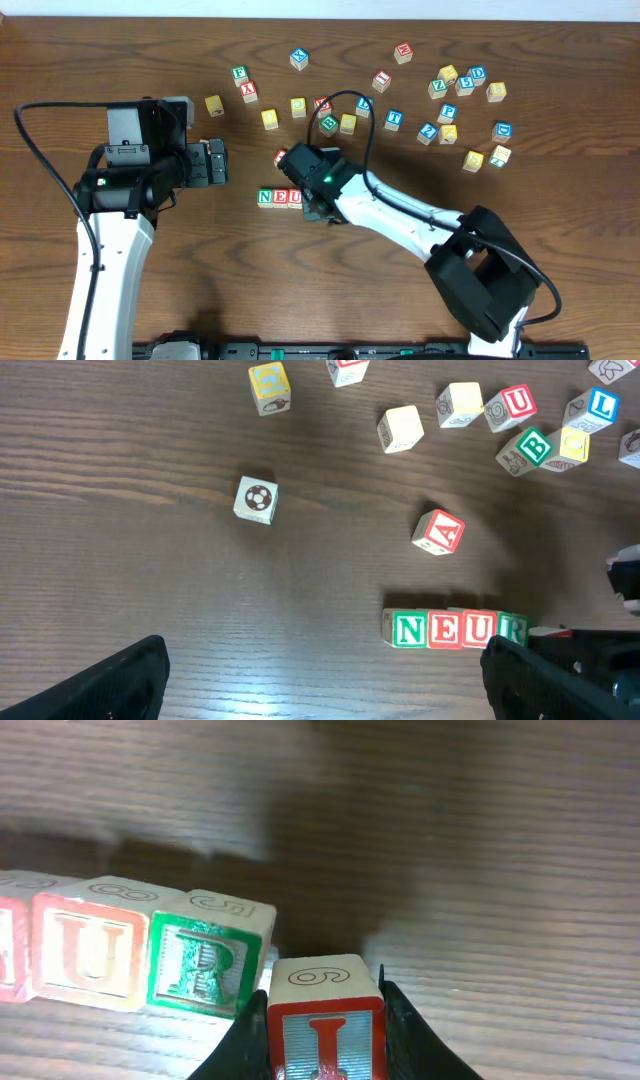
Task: Spell out NEURIPS
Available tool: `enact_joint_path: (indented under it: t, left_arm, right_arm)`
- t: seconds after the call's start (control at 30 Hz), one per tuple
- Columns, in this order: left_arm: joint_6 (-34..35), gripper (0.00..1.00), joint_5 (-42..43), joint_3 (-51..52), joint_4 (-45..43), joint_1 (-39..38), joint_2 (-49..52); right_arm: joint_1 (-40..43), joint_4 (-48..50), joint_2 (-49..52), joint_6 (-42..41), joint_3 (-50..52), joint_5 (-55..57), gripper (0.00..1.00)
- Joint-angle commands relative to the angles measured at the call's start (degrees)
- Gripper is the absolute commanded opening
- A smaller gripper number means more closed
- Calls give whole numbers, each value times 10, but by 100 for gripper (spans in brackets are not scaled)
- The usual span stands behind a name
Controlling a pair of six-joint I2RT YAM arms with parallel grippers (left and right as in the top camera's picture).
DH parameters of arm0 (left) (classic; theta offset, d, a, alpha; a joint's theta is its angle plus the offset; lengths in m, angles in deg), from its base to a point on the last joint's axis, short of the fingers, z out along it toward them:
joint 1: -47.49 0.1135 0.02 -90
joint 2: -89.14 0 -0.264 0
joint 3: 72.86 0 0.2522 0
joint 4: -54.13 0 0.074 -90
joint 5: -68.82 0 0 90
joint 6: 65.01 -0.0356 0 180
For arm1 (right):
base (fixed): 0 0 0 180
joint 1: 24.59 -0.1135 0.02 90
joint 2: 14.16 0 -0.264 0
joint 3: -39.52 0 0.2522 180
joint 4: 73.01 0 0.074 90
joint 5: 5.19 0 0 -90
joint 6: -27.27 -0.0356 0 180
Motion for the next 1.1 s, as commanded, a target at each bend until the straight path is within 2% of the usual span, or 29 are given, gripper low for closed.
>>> enact_joint_path:
  t: [0.0,1.07]
  left_arm:
    - [-6,98,-4,-13,0,3,-1]
    - [-6,98,-4,-13,0,3,-1]
  right_arm:
    - [-3,3,1,-10,4,5,3]
    - [-3,0,1,-10,4,59,4]
